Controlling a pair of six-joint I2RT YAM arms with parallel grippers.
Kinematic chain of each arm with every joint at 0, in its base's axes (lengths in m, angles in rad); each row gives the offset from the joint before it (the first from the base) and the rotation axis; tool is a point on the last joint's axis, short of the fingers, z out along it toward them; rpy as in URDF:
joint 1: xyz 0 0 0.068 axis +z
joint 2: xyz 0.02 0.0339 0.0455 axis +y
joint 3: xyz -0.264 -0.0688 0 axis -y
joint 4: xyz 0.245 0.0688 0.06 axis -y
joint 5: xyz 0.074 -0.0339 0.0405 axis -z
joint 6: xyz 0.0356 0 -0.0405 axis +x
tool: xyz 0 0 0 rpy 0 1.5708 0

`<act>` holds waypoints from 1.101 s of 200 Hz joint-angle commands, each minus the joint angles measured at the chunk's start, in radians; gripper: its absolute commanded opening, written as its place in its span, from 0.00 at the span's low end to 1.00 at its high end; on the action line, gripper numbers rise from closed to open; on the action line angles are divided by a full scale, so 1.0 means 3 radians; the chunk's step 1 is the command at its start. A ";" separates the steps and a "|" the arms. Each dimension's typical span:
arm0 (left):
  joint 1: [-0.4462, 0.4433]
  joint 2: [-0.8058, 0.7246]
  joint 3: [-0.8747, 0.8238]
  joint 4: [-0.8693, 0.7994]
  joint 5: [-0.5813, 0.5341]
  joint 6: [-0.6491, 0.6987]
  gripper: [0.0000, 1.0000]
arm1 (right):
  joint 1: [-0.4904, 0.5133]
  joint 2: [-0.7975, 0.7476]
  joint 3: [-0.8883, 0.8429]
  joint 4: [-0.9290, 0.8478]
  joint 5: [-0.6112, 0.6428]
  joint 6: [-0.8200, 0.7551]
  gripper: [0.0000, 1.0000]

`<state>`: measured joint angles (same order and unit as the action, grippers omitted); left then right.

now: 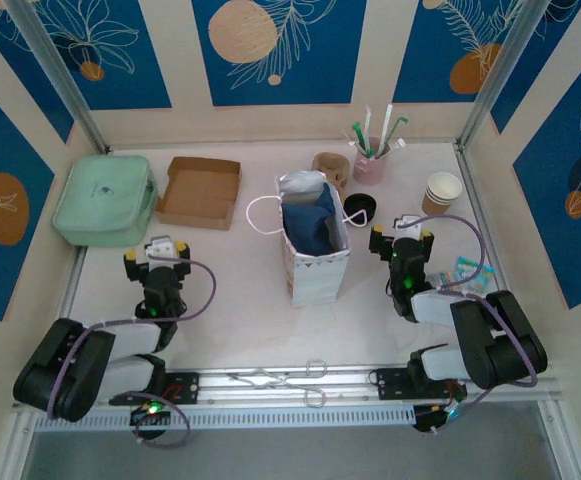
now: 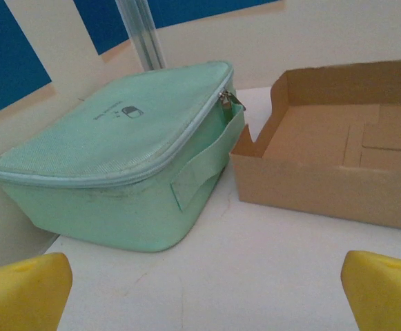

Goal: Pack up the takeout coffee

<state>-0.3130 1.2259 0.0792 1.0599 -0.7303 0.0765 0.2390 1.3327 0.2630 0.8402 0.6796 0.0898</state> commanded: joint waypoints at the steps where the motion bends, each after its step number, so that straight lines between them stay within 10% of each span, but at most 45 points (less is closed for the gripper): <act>1: 0.0056 0.0119 0.0003 0.0487 0.0057 0.0046 0.99 | 0.0006 0.0005 0.0049 0.0273 0.0020 -0.0064 0.99; 53: 0.0108 0.0336 -0.0003 0.0794 0.0075 0.0051 1.00 | -0.0071 0.0635 -0.0094 0.1363 -0.0086 -0.0250 0.99; 220: 0.0178 0.1104 0.0242 0.1161 0.0793 0.0213 1.00 | -0.0334 0.0698 0.0004 0.0984 -0.1038 -0.0196 0.99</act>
<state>-0.2638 1.5463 0.1394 1.3552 -0.5961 0.1028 0.1436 1.5539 0.2481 1.1347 0.4374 0.0261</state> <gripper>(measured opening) 0.996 0.990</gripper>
